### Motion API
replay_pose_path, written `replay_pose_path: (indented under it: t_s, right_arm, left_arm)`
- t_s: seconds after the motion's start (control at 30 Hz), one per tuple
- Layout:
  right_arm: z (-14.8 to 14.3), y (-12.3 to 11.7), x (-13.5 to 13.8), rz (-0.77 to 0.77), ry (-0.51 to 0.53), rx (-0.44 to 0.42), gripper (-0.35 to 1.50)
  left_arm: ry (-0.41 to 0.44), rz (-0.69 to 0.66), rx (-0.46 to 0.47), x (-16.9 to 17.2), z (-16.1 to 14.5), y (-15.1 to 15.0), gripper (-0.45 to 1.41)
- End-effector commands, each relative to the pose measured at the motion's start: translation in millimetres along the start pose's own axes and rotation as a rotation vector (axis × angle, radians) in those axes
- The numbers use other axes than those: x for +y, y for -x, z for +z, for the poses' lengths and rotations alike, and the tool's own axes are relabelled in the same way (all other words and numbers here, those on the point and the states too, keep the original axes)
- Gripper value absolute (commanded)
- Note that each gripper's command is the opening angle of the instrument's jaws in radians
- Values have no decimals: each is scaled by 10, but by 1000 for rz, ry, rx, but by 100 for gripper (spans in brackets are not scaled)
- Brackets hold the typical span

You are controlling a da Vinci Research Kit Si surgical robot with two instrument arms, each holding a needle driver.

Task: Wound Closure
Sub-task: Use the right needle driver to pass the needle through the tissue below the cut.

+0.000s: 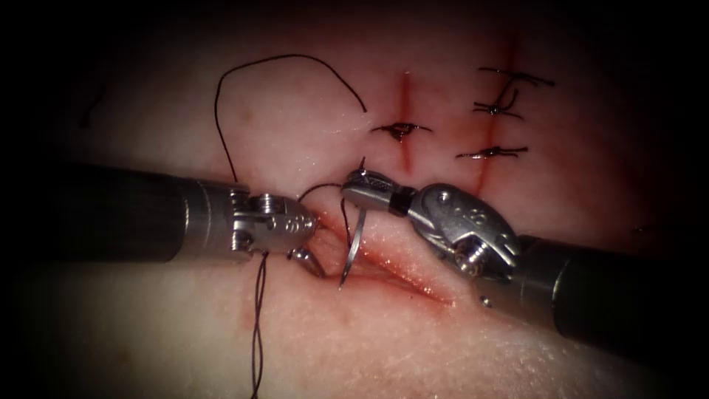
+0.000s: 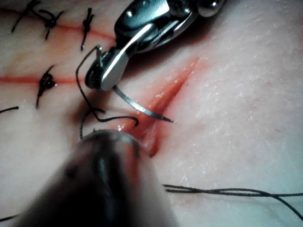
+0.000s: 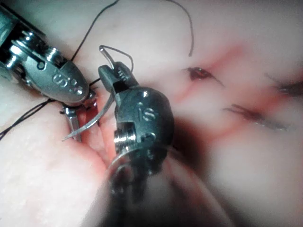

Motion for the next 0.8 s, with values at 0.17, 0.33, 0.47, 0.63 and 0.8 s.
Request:
replay_pose_path:
  t_s: [0.17,0.33,0.47,0.63,0.8]
  right_arm:
    - [16,5,-11,-156,58,35,-35]
    - [20,12,-15,-303,107,57,-35]
    - [19,22,-20,-425,122,56,-35]
    - [13,44,-30,-567,124,47,-35]
    - [9,60,-42,-597,116,41,-35]
  left_arm:
    - [2,1,0,5,6,-2,71]
    - [0,1,-1,10,5,-3,69]
    - [5,1,2,12,4,-4,68]
    - [5,1,2,13,4,-4,66]
    - [8,1,4,12,4,-5,64]
